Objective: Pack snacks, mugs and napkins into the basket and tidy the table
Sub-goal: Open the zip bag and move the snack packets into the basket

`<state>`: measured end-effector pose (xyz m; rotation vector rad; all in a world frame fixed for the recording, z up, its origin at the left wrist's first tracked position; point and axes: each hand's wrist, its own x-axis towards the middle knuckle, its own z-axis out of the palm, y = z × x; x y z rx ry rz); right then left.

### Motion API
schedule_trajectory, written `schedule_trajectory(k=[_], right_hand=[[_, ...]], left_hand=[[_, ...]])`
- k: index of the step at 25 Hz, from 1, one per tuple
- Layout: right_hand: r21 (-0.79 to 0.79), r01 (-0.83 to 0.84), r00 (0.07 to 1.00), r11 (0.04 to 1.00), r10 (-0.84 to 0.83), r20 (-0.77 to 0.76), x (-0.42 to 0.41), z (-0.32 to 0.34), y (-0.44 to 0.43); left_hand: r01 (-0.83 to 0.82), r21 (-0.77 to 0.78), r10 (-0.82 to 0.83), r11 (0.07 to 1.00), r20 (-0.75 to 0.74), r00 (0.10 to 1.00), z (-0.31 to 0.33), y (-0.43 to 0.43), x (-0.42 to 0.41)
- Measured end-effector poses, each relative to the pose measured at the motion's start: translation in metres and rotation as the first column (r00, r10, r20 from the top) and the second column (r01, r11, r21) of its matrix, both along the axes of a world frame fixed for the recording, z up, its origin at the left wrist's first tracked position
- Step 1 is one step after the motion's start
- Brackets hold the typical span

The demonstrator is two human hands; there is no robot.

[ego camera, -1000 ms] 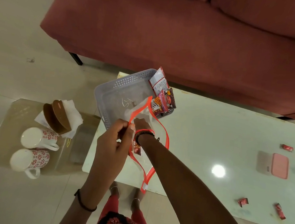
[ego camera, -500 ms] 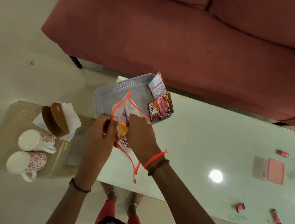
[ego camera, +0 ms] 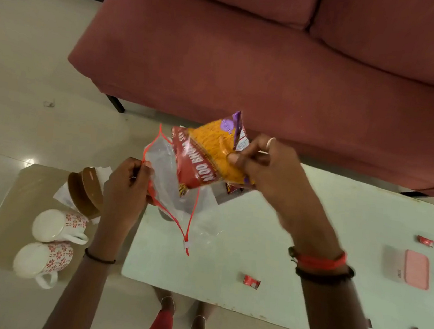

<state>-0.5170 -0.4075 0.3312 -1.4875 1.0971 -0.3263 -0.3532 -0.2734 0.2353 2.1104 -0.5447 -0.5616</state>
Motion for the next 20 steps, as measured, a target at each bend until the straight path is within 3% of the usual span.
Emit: schedule_trajectory(k=[4,10,13,16,20], right_hand=[[0.161,0.177,0.969,0.971,-0.2,0.147,0.0,-0.015,-0.051],[0.255,0.151,0.988,0.955,-0.151,-0.018,0.039,-0.124,-0.12],[0.171,0.131,0.969,0.977,-0.09,-0.229,0.068,-0.186,-0.14],[-0.048,0.014,0.882,0.999,-0.036,-0.471,0.09,-0.233,-0.15],[-0.162,-0.184,0.782,0.97,0.045,-0.622,0.108,-0.276,-0.152]], left_hand=[[-0.049,-0.002,0.049,0.999,-0.026,0.998,-0.002,0.003,0.026],[-0.083,-0.049,0.076,0.995,-0.127,0.989,-0.01,0.009,0.059],[-0.095,-0.085,0.082,0.992,-0.152,0.985,-0.013,0.007,0.071],[-0.12,-0.119,0.096,0.986,-0.187,0.978,-0.014,0.002,0.08],[-0.143,-0.137,0.115,0.98,-0.198,0.974,-0.018,-0.003,0.088]])
